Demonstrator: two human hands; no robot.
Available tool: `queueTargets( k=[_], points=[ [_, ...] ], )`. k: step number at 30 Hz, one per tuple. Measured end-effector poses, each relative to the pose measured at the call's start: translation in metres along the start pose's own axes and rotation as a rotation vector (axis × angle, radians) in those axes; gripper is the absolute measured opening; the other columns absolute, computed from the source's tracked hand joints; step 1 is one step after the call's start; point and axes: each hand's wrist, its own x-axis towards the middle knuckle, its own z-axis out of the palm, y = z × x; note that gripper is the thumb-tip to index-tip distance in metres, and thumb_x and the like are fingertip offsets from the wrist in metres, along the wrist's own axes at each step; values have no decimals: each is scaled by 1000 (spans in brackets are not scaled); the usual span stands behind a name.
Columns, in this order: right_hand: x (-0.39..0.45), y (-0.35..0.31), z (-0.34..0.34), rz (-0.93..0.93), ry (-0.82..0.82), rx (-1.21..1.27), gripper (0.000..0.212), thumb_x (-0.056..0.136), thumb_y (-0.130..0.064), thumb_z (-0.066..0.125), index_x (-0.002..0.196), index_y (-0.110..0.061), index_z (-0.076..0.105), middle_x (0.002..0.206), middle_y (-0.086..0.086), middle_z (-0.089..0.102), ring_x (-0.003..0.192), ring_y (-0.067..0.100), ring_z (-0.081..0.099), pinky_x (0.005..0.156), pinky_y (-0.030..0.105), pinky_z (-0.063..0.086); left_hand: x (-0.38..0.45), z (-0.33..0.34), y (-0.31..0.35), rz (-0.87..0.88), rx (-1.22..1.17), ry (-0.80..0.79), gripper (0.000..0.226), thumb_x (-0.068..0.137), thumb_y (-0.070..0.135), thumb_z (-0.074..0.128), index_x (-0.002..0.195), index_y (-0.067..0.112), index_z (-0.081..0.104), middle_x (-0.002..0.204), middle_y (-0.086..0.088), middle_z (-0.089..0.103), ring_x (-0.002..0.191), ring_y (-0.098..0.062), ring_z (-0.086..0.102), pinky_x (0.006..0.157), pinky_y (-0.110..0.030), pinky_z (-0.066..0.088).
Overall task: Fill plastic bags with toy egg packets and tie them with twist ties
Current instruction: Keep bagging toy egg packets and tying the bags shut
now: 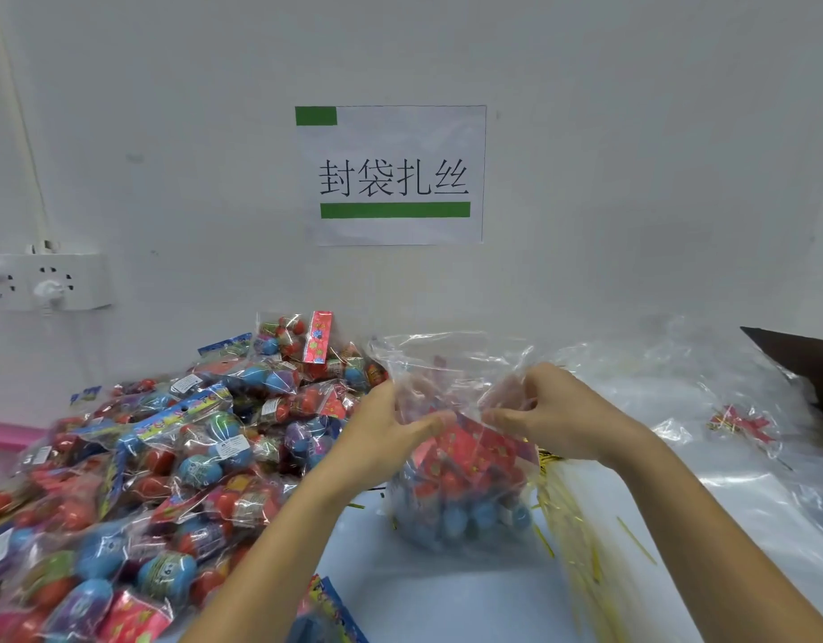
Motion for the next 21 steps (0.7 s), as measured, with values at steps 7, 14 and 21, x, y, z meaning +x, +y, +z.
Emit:
queueTargets(
  k=[7, 14, 21],
  points=[
    [7, -7, 7, -17, 211, 181, 28, 88, -32, 75, 69, -12, 70, 58, -6, 66, 54, 4, 56, 63, 28, 46, -1, 6, 10, 69, -388, 212, 24, 86, 33, 70, 107, 24, 67, 91, 10, 77, 85, -7, 74, 65, -14, 54],
    [6, -2, 5, 14, 139, 266, 35, 87, -43, 74, 78, -9, 71, 67, 2, 62, 54, 6, 49, 54, 18, 39, -1, 4, 16, 63, -402, 229, 13, 96, 32, 61, 100, 25, 71, 92, 12, 76, 86, -4, 72, 66, -9, 51],
    [5, 8, 3, 52, -84, 159, 45, 75, -68, 72, 108, -37, 73, 105, -26, 72, 103, -4, 64, 91, 20, 47, 1, 2, 14, 38, -369, 253, 14, 95, 37, 60, 109, 37, 61, 105, 15, 72, 101, -1, 68, 88, -19, 52]
  ],
)
